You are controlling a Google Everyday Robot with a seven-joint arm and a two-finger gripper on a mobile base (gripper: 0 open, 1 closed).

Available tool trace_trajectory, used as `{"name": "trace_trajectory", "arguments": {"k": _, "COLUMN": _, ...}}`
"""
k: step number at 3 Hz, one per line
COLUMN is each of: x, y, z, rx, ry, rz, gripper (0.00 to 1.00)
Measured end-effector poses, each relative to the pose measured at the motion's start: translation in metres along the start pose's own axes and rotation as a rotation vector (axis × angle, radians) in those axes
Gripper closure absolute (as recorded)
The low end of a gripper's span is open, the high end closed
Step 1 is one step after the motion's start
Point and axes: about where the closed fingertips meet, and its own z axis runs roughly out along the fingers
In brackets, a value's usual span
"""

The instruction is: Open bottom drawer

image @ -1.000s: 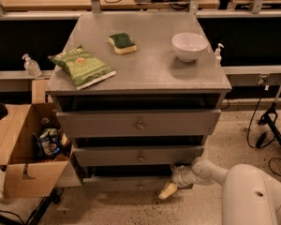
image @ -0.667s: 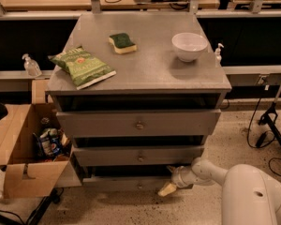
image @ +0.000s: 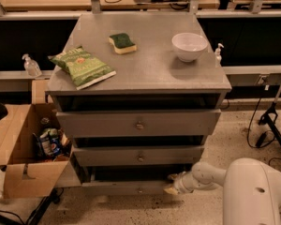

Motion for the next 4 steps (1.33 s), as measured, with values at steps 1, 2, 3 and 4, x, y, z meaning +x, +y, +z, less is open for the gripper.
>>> {"name": "trace_trajectory", "arguments": {"k": 1, "x": -0.003, "y": 0.0, "z": -0.005, "rx": 0.0, "ry": 0.0, "rz": 0.0, "gripper": 1.0}}
{"name": "trace_trajectory", "arguments": {"k": 2, "x": -0.005, "y": 0.001, "z": -0.006, "rx": 0.0, "ry": 0.0, "rz": 0.0, "gripper": 1.0}}
{"name": "trace_trajectory", "arguments": {"k": 3, "x": -0.004, "y": 0.014, "z": -0.007, "rx": -0.031, "ry": -0.008, "rz": -0.006, "gripper": 1.0}}
{"name": "trace_trajectory", "arguments": {"k": 4, "x": -0.004, "y": 0.014, "z": -0.007, "rx": -0.031, "ry": -0.008, "rz": -0.006, "gripper": 0.82}}
